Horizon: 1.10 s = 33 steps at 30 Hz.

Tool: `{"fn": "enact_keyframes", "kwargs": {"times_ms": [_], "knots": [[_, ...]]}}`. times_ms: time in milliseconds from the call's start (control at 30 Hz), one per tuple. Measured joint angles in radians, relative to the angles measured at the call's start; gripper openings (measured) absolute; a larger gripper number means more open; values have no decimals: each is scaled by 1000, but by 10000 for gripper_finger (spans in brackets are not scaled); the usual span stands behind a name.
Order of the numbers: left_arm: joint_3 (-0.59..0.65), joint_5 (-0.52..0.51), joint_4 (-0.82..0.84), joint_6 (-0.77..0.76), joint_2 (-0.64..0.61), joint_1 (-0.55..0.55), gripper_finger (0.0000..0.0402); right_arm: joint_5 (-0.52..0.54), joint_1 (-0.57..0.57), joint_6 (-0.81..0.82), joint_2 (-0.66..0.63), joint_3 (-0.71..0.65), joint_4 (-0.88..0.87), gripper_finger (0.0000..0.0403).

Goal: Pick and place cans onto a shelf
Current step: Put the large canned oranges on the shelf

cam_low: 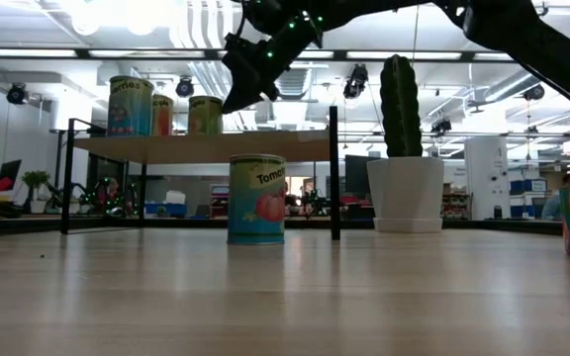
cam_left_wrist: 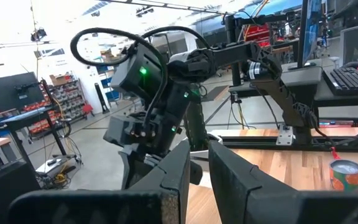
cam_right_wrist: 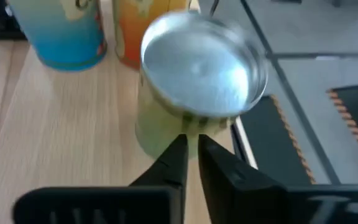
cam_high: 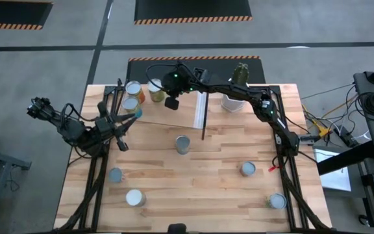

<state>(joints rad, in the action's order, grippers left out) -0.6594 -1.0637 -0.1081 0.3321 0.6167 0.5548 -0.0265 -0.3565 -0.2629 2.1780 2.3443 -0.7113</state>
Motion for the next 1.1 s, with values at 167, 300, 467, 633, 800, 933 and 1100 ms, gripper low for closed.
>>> {"fn": "enact_keyframes", "kwargs": {"times_ms": [167, 300, 467, 633, 800, 933, 1100], "knots": [[0, 0, 0, 0, 0, 0, 43, -5, 3, -9, 0, 0, 3, 9], [0, 0, 2, 0, 0, 0, 43, -16, 5, -6, 0, 0, -44, 9], [0, 0, 4, 0, 0, 0, 43, -85, 7, 1, 10, -16, -26, 9], [0, 0, 4, 0, 0, 0, 43, -79, 5, -6, 32, -21, 81, 9], [0, 0, 4, 0, 0, 0, 43, -76, -1, -18, 44, -22, 103, 9], [0, 0, 4, 4, 0, 0, 43, -76, -3, -18, 44, -22, 114, 9], [0, 0, 4, 8, 0, 0, 43, -49, -15, -40, 44, -22, 134, 9]]}}
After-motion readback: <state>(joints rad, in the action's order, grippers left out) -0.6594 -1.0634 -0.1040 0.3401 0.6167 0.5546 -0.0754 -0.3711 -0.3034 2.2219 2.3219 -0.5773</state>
